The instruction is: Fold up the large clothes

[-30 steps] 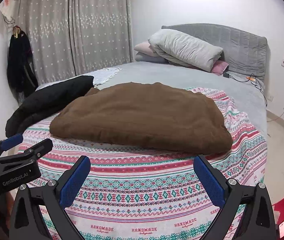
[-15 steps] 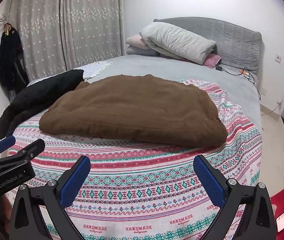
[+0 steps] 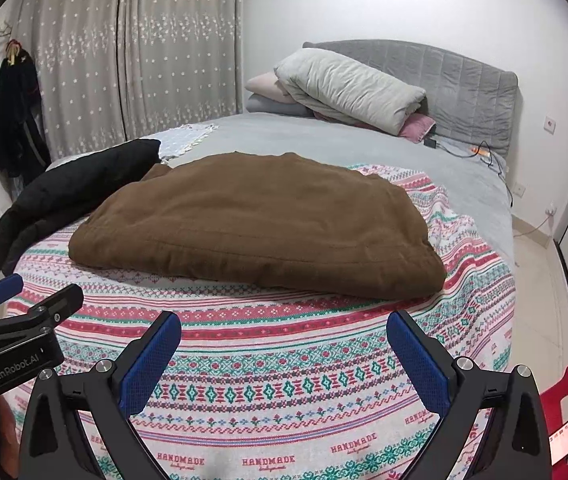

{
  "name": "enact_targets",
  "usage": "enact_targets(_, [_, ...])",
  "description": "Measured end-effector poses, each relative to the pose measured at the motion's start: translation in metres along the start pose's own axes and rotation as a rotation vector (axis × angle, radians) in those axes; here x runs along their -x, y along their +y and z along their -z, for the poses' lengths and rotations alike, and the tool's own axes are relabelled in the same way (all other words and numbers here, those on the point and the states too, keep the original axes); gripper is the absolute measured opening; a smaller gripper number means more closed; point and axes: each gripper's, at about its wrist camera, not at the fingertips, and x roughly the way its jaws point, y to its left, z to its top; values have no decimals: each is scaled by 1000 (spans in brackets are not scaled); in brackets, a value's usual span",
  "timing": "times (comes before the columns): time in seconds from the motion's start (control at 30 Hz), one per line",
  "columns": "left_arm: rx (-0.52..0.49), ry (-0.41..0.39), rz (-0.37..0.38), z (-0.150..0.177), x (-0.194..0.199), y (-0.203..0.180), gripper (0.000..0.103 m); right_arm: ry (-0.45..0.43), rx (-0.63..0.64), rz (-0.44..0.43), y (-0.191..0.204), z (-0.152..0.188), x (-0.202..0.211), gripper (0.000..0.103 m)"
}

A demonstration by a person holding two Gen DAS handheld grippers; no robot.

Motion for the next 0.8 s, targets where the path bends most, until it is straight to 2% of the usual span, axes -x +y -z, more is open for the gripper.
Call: enact_targets(0.8, [-9,-8,-3,0,1,-4,94,0,-1,1,-3,0,-2,103])
